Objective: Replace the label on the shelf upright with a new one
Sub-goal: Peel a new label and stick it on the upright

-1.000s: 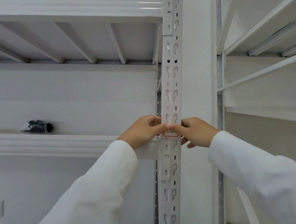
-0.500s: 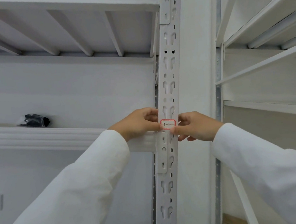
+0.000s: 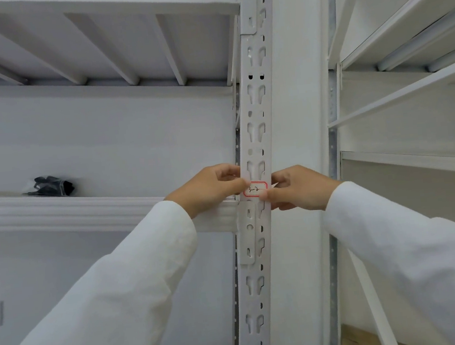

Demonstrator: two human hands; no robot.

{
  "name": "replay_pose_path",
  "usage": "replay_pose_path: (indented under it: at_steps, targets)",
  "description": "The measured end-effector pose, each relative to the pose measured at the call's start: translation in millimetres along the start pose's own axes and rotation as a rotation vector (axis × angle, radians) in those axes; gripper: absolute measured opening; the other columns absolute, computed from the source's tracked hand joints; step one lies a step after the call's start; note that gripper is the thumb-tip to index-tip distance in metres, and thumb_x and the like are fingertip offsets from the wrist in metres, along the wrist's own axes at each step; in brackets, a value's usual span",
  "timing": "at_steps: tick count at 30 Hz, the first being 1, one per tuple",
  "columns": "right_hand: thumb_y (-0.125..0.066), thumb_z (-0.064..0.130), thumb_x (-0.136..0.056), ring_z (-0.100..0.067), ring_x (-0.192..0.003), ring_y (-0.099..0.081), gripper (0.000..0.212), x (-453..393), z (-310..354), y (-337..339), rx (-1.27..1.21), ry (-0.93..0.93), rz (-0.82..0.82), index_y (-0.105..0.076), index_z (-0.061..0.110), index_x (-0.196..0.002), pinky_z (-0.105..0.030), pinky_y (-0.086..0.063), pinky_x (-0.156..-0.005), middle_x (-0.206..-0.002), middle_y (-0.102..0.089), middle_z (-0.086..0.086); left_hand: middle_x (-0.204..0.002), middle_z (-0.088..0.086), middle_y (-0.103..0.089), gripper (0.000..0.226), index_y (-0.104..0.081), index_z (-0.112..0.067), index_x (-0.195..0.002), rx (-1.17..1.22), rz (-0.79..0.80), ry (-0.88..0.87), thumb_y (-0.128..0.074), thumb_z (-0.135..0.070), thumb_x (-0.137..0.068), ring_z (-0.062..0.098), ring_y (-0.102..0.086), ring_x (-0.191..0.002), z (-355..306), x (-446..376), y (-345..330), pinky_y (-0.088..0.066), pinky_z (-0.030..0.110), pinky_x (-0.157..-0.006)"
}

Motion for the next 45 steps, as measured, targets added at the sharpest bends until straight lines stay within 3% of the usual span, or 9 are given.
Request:
replay_pose_path:
  at_steps: [3, 6, 10, 16, 21, 26, 30, 39, 45]
  targets:
    - [-0.056, 0.034, -0.089, -0.012, -0.093, -0.069, 0.014, 1.8, -3.0, -0.9, -0.068, -0.011, 0.024, -0.066, 0.027, -0.096, -0.026, -0.052, -0.082, -0.101, -0.073, 0.0, -0.107, 0.005, -0.071, 0.023, -0.063, -0.019, -0.106, -0.014, -0.018, 0.002, -0.065, -0.022, -0.083, 0.011, -0.066, -0.093, 0.3, -0.6, 0.6, -0.045, 0.018, -0.086]
    - [-0.047, 0.049, -0.089, -0.008, -0.08, -0.07, 0.029, 0.1, -0.5, -3.3, -0.106, -0.049, -0.071, -0.065, 0.026, -0.087, -0.025, -0.053, -0.073, -0.086, -0.071, 0.006, -0.103, 0.005, -0.072, 0.024, -0.064, -0.02, -0.103, -0.072, -0.054, 0.002, -0.066, -0.032, -0.082, 0.016, -0.066, -0.095, 1.1, -3.2, -1.1, -0.047, 0.026, -0.089]
    - [-0.048, 0.047, -0.089, -0.008, -0.071, -0.068, 0.036, 0.2, 5.1, -6.3, -0.071, -0.012, -0.125, -0.066, 0.016, -0.087, -0.029, -0.054, -0.077, -0.078, -0.07, 0.006, -0.089, -0.004, -0.07, 0.024, -0.068, -0.021, -0.092, -0.133, -0.078, 0.002, -0.063, -0.042, -0.081, 0.012, -0.064, -0.087, 1.9, -3.9, -2.3, -0.047, 0.027, -0.089]
    - [-0.043, 0.036, -0.095, -0.015, -0.08, -0.068, 0.034, -2.1, 6.1, -2.6, 0.005, -0.017, -0.05, -0.063, 0.009, -0.094, -0.03, -0.054, -0.083, -0.09, -0.07, -0.006, -0.092, -0.008, -0.07, 0.015, -0.067, -0.021, -0.099, -0.079, -0.012, 0.014, -0.06, -0.026, -0.087, -0.005, -0.064, -0.079, -0.9, -0.2, -1.2, -0.043, 0.005, -0.07]
    - [-0.049, 0.032, -0.093, -0.016, -0.086, -0.067, 0.02, -1.1, 0.6, -2.8, -0.098, -0.037, 0.019, -0.064, 0.018, -0.092, -0.025, -0.053, -0.082, -0.096, -0.07, -0.006, -0.109, 0.003, -0.071, 0.024, -0.064, -0.016, -0.108, -0.055, 0.036, 0.019, -0.063, -0.017, -0.085, 0.013, -0.065, -0.1, 1.3, -1.2, -0.4, -0.045, 0.024, -0.095]
    - [-0.061, 0.026, -0.088, -0.009, -0.083, -0.066, 0.007, -0.3, -4.7, -4.5, -0.157, -0.051, 0.058, -0.065, 0.022, -0.09, -0.022, -0.054, -0.082, -0.096, -0.07, -0.004, -0.095, -0.003, -0.069, 0.027, -0.062, -0.019, -0.105, -0.05, 0.056, 0.003, -0.066, -0.008, -0.08, 0.007, -0.065, -0.086, 1.6, -2.7, -2.2, -0.049, 0.021, -0.088]
    - [-0.072, 0.031, -0.078, -0.007, -0.07, -0.064, 0.016, -2.5, -5.3, -16.0, -0.098, -0.058, 0.021, -0.067, 0.023, -0.091, -0.022, -0.055, -0.077, -0.081, -0.069, 0.002, -0.098, -0.002, -0.07, 0.035, -0.06, -0.015, -0.112, -0.057, 0.056, 0.008, -0.069, -0.01, -0.078, 0.009, -0.066, -0.09, 2.9, -3.2, -3.2, -0.05, 0.022, -0.088]
    - [-0.063, 0.042, -0.082, -0.006, -0.078, -0.069, 0.028, -1.5, -4.7, -13.7, -0.114, -0.104, 0.024, -0.067, 0.019, -0.097, -0.019, -0.056, -0.073, -0.087, -0.072, 0.003, -0.104, 0.0, -0.072, 0.032, -0.064, -0.022, -0.109, -0.052, 0.065, 0.002, -0.069, -0.013, -0.079, 0.011, -0.067, -0.096, 2.6, -2.9, -2.1, -0.05, 0.024, -0.09]
    - [-0.057, 0.032, -0.089, -0.009, -0.081, -0.069, 0.025, -0.7, -5.5, -9.6, -0.067, -0.089, 0.082, -0.066, 0.014, -0.104, -0.016, -0.055, -0.077, -0.092, -0.071, 0.0, -0.106, -0.001, -0.072, 0.032, -0.063, -0.019, -0.111, -0.037, 0.1, 0.012, -0.066, -0.011, -0.081, 0.01, -0.066, -0.096, 2.6, -2.0, -0.9, -0.048, 0.021, -0.091]
Point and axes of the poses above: each hand's wrist, its own x-axis away from the middle knuckle, its own y-axis out of the back of the hand, z = x × y, the point moved 4 cm from there along -x, towards the middle knuckle
